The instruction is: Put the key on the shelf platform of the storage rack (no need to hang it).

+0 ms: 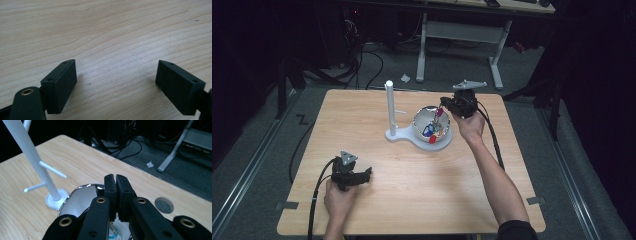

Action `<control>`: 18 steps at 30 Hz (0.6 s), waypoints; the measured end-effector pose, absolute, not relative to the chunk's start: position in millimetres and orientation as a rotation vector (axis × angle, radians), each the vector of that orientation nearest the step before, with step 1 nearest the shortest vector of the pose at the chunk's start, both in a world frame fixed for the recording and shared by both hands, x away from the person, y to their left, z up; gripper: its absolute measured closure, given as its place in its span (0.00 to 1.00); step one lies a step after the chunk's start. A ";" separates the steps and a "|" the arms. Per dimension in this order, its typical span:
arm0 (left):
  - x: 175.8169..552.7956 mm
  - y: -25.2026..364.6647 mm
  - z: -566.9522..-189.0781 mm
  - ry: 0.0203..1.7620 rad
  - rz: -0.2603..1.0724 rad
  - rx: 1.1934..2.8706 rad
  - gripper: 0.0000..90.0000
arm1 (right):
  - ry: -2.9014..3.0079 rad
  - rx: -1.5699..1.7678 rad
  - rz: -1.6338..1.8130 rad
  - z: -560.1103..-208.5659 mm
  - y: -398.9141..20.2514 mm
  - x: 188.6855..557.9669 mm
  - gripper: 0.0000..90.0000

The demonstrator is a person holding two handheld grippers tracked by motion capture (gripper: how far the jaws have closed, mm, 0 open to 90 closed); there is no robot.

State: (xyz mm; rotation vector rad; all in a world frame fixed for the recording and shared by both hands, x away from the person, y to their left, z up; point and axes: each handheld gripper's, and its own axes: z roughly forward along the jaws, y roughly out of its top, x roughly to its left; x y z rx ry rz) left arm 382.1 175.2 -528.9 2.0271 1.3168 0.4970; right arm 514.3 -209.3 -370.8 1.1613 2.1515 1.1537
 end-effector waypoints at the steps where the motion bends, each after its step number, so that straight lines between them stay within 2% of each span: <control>1: 382.1 175.3 -528.9 1.316 0.497 2.030 0.20 | 2.146 1.158 1.156 -367.7 -209.3 513.7 0.99; 18: 382.1 175.4 -528.8 1.316 0.497 2.030 0.20 | 2.084 1.138 1.161 -349.8 -212.3 514.2 0.99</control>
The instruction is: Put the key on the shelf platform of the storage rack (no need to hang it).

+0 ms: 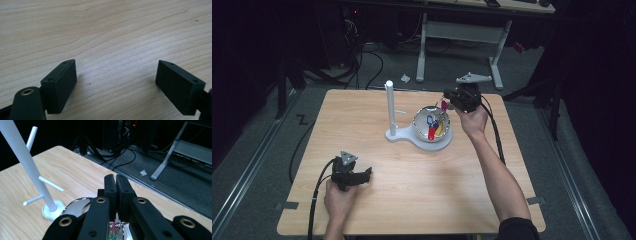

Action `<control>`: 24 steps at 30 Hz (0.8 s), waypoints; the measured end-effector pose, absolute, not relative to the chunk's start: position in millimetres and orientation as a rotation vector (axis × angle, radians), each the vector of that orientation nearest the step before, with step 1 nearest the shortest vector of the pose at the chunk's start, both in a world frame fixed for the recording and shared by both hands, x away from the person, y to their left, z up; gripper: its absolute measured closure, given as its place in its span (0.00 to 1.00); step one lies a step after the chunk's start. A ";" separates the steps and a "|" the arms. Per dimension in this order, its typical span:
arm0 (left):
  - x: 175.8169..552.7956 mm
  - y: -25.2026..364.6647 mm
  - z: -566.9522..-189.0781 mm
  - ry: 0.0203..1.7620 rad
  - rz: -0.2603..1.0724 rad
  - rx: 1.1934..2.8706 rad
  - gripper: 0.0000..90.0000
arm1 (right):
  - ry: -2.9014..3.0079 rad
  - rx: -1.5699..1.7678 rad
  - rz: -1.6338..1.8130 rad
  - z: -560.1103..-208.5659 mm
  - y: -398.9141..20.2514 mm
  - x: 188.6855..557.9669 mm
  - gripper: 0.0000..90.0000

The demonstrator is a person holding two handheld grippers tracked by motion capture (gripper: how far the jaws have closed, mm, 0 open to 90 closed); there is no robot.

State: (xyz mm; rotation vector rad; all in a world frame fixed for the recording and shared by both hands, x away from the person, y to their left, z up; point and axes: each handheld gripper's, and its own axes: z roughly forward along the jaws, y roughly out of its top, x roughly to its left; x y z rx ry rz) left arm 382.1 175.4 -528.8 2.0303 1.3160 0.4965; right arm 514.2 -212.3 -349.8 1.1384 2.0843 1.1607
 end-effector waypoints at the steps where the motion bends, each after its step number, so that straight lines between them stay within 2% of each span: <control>1: 382.1 175.3 -528.9 1.316 0.497 2.030 0.20 | 2.075 1.141 1.162 -349.2 -213.0 514.1 0.99; 15: 382.1 175.3 -528.9 1.316 0.497 2.030 0.20 | 2.057 1.144 1.170 -345.9 -215.2 512.9 0.99; 24: 382.1 175.2 -528.9 1.316 0.497 2.028 0.20 | 2.160 1.086 1.114 -375.4 -196.9 502.2 0.98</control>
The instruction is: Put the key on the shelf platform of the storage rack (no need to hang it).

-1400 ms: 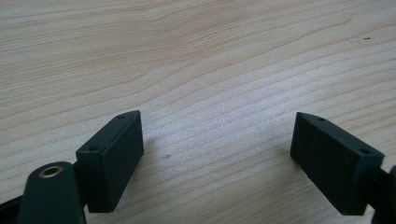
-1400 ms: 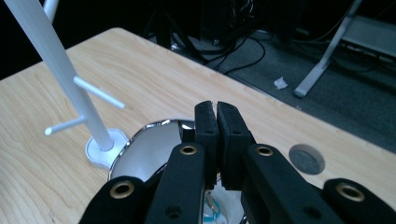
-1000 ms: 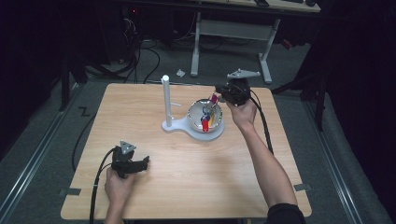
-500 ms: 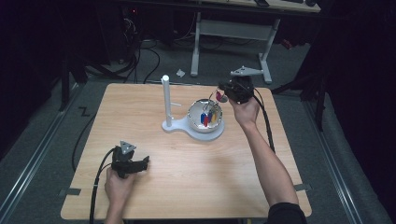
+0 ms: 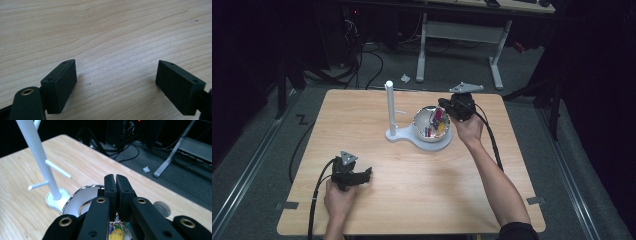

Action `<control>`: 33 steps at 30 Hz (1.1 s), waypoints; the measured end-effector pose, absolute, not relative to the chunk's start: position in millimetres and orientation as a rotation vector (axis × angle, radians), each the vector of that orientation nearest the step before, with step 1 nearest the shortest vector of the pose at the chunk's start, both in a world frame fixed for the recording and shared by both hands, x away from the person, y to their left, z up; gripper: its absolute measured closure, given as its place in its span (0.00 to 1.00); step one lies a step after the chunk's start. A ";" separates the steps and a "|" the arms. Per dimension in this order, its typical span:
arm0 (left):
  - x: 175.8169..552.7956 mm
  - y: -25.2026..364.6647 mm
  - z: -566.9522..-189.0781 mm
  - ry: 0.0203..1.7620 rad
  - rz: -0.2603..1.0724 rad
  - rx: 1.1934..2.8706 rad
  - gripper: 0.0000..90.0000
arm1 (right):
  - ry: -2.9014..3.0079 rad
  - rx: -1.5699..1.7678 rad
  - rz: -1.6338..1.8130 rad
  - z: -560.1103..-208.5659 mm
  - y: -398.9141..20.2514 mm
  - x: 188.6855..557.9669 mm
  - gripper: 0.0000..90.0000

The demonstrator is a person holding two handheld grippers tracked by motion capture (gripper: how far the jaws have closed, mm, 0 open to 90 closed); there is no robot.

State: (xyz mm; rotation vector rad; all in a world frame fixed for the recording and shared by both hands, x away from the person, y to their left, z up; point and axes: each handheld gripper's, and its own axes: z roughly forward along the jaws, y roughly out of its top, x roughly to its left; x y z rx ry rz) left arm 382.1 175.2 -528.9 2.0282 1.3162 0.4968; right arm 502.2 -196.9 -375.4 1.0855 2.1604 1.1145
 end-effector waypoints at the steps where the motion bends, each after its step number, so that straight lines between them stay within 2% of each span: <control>1: 382.1 175.2 -528.9 1.316 0.497 2.028 0.20 | 2.171 1.080 1.107 -378.6 -194.6 501.7 0.98; 19: 382.0 175.2 -528.8 1.317 0.497 2.030 0.20 | 2.295 1.146 1.065 -422.5 -184.9 504.2 0.98; 21: 382.1 175.3 -528.9 1.316 0.497 2.029 0.20 | 2.309 1.164 1.064 -422.6 -185.6 505.0 0.96; 22: 382.1 175.2 -528.9 1.316 0.497 2.029 0.20 | 2.317 1.175 1.044 -424.4 -186.6 505.6 0.85; 33: 382.1 175.3 -528.9 1.316 0.497 2.029 0.20 | 2.279 1.211 1.105 -425.2 -197.0 497.0 0.68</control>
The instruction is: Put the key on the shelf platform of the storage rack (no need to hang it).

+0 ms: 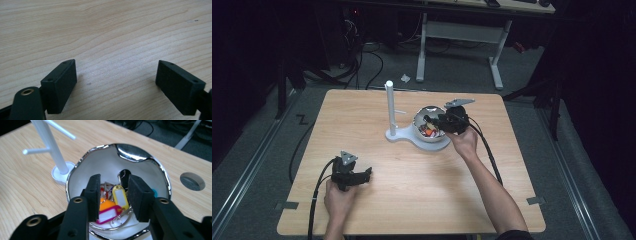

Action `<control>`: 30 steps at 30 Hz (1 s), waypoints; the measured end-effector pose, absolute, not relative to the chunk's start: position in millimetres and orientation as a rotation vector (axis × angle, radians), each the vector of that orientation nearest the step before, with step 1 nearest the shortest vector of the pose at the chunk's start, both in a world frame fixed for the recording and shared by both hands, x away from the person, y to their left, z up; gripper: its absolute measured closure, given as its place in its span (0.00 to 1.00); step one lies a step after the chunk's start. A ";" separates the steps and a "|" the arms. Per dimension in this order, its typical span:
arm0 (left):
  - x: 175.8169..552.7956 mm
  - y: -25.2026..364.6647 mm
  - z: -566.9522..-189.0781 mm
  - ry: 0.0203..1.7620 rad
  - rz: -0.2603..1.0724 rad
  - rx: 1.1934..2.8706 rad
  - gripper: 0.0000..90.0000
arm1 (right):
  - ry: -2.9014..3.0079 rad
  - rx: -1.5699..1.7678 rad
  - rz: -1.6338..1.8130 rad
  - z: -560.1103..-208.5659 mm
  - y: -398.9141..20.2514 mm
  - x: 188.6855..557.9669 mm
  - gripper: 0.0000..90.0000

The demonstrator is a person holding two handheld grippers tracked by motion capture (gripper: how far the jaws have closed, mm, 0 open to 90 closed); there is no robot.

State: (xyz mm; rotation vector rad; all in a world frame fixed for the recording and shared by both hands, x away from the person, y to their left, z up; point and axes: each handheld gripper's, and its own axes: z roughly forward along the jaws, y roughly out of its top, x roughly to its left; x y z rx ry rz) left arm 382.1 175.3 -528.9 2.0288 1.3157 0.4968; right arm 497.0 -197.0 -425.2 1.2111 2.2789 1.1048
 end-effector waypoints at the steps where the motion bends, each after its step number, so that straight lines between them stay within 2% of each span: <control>1: 382.1 175.2 -528.9 1.316 0.497 2.029 0.20 | 2.259 1.216 1.140 -422.8 -202.1 492.9 0.65; 11: 382.1 175.2 -528.9 1.315 0.497 2.029 0.20 | 2.189 1.230 1.185 -409.0 -232.6 467.9 0.60; 30: 382.1 175.2 -528.9 1.315 0.496 2.029 0.20 | 2.088 1.249 1.251 -386.0 -271.2 421.4 0.60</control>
